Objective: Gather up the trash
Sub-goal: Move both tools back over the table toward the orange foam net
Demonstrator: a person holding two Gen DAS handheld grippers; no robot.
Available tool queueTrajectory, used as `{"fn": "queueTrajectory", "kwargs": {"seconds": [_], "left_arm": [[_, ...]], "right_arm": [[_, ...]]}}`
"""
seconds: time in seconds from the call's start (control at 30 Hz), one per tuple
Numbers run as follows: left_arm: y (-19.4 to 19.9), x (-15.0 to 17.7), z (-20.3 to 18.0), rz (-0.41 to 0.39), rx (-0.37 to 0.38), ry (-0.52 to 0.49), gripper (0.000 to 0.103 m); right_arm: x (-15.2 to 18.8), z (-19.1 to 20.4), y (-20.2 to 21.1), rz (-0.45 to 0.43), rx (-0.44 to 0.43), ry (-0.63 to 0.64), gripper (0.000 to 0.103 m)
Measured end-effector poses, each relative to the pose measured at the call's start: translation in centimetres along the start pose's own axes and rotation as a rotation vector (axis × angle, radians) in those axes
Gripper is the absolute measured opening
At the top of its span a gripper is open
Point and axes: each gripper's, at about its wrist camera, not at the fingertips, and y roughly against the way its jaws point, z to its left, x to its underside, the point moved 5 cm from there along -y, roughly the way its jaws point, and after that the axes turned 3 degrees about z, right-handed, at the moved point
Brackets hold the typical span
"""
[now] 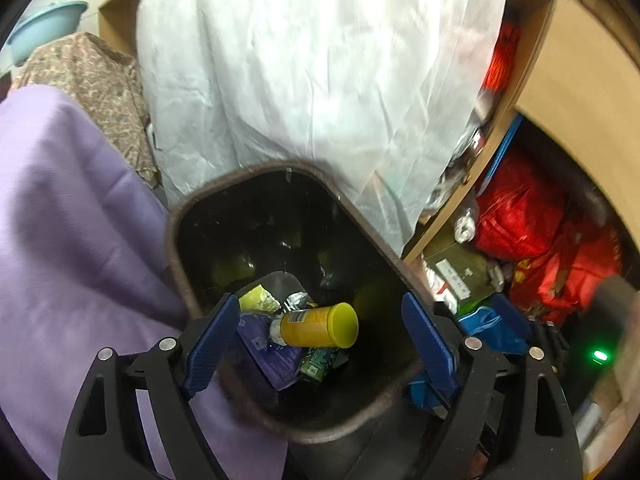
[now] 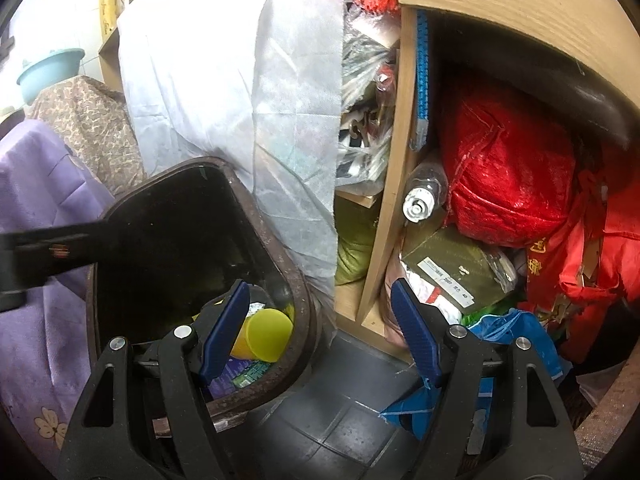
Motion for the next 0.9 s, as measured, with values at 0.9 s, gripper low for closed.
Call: {"fn": "queueTrajectory", "kwargs": {"seconds": [0.9], "left_arm": [[22.4, 6.6, 16.5, -0.239, -0.259, 0.166, 0.097]], "right_arm": [[-2.9, 17.9, 10.1, -0.072, -0.433, 0.309, 0.086]]}}
